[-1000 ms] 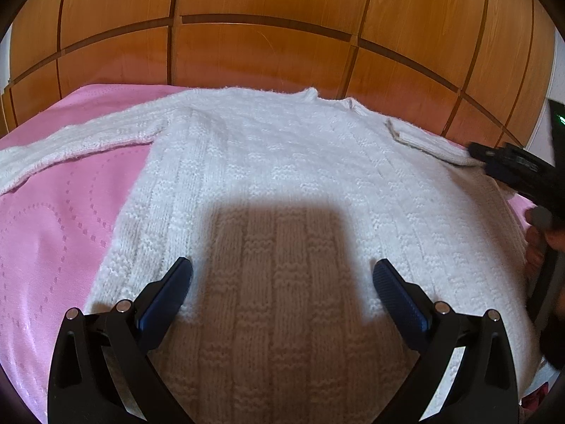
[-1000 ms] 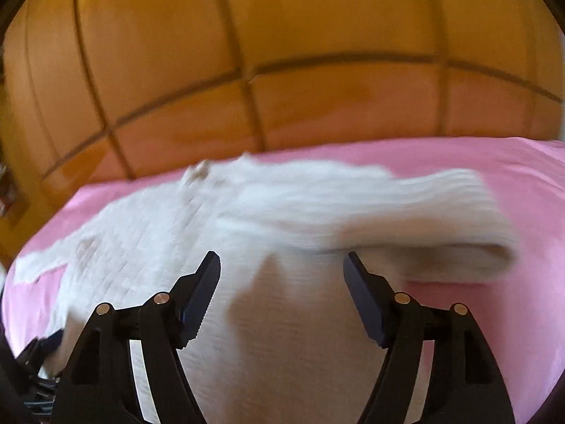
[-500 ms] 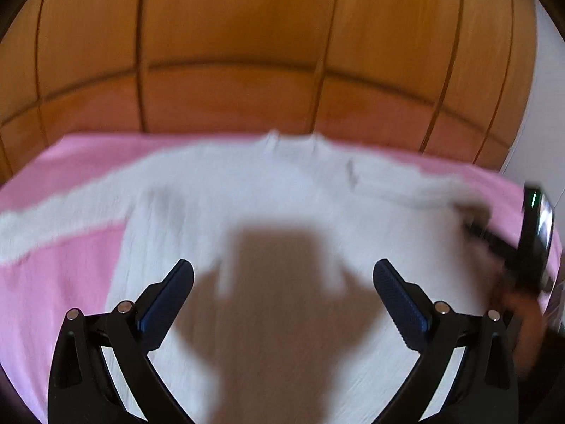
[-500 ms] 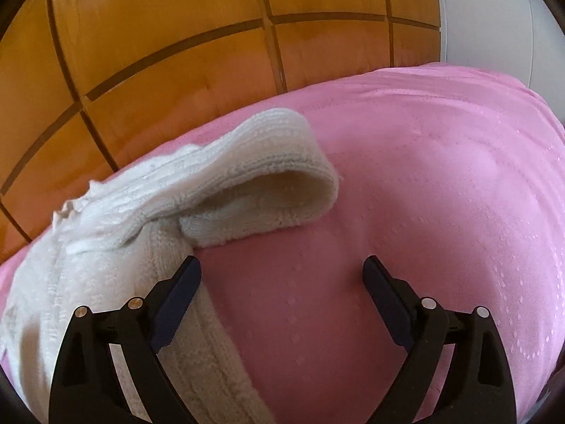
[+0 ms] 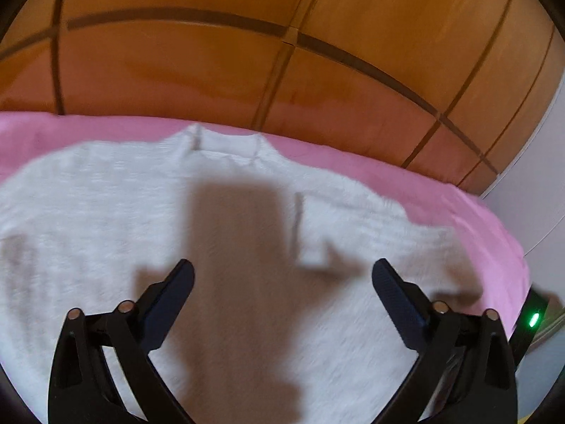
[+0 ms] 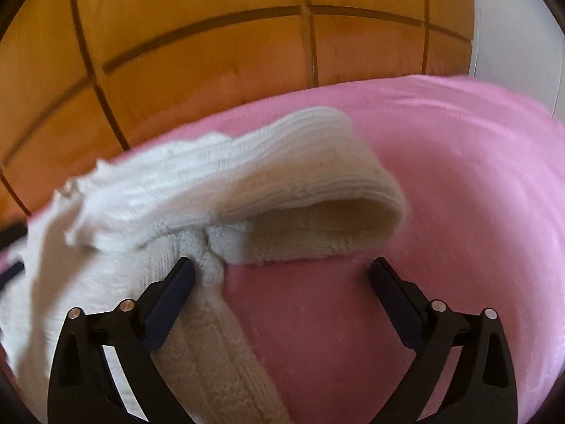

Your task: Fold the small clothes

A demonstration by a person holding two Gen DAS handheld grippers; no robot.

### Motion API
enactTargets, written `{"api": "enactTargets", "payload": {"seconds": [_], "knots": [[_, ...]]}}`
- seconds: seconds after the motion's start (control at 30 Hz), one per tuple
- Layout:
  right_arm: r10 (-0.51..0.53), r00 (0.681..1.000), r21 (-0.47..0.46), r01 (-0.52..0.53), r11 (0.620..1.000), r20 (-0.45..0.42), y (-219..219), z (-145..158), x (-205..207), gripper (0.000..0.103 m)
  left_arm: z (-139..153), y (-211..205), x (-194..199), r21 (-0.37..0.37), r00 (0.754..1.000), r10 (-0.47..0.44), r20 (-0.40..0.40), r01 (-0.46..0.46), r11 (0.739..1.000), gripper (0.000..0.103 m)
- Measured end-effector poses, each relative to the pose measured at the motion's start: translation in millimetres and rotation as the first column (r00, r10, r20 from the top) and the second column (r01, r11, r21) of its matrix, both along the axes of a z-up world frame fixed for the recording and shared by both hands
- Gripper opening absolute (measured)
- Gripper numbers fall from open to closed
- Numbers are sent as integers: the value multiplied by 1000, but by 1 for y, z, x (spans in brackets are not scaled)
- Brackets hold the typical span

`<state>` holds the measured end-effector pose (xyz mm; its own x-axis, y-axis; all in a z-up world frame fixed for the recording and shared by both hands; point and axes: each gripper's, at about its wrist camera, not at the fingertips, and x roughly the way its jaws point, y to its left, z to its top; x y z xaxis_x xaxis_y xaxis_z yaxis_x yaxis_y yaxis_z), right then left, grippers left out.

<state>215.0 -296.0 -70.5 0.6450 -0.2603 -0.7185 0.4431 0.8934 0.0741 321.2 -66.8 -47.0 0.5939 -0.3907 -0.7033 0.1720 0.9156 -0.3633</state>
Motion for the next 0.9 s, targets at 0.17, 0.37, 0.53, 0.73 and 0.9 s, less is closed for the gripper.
{"api": "enactTargets", "payload": {"seconds": [0.17, 0.37, 0.53, 0.73, 0.9], "knots": [[-4, 1000, 6, 3, 1000, 24, 0, -1, -1, 100, -15, -31, 30, 31, 999, -33, -41, 34, 999, 73], [-7, 999, -2, 7, 1000, 35, 1, -2, -3, 100, -33, -45, 43, 19, 994, -32, -109, 34, 999, 35], [-7, 999, 2, 7, 1000, 42, 1, -3, -4, 100, -25, -36, 40, 2, 997, -43, -71, 43, 999, 6], [-5, 999, 7, 4, 1000, 47, -1, -1, -5, 100, -11, 11, 29, 25, 997, 78, 22, -79, 997, 6], [-3, 999, 10, 2, 1000, 48, -3, 0, -4, 100, -23, 60, 16, -3, 978, 206, 14, -206, 979, 6]]}}
